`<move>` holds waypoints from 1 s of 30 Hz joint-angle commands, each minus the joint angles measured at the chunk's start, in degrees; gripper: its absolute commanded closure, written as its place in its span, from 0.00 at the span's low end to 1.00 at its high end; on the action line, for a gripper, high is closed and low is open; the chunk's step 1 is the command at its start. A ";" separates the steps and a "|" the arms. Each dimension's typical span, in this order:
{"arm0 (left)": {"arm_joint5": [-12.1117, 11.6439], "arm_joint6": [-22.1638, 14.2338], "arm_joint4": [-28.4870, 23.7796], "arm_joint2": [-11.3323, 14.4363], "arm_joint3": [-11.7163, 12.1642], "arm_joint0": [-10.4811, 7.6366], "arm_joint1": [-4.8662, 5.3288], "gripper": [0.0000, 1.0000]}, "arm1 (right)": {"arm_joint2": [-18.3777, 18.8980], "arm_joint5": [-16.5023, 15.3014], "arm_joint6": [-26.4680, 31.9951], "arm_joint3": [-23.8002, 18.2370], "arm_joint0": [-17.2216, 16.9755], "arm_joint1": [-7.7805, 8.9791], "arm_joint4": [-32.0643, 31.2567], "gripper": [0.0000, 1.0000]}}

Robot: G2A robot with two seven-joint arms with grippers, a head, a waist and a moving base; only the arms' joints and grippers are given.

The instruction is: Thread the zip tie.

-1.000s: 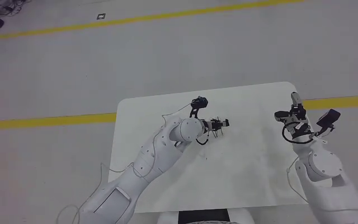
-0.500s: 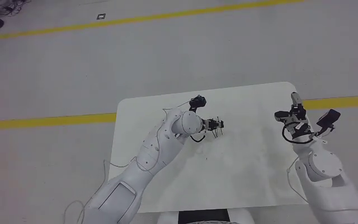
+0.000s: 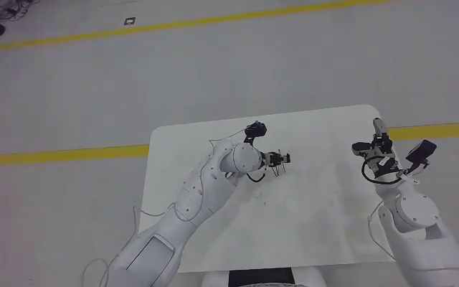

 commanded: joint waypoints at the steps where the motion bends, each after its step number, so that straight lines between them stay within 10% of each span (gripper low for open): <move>1: 0.09 -0.89 -0.36 -0.38 -2.12 0.63 0.31 0.00 | 0.00 0.00 0.00 0.00 0.00 0.00 0.00 0.00; 9: 0.34 0.61 -4.66 -4.22 -3.28 2.66 0.38 0.00 | 0.00 0.00 0.00 0.00 0.00 0.00 0.00 0.00; 30: 0.34 0.61 -4.66 -4.22 -3.28 2.66 0.38 0.00 | 0.00 0.00 0.00 0.00 0.00 0.00 0.00 0.00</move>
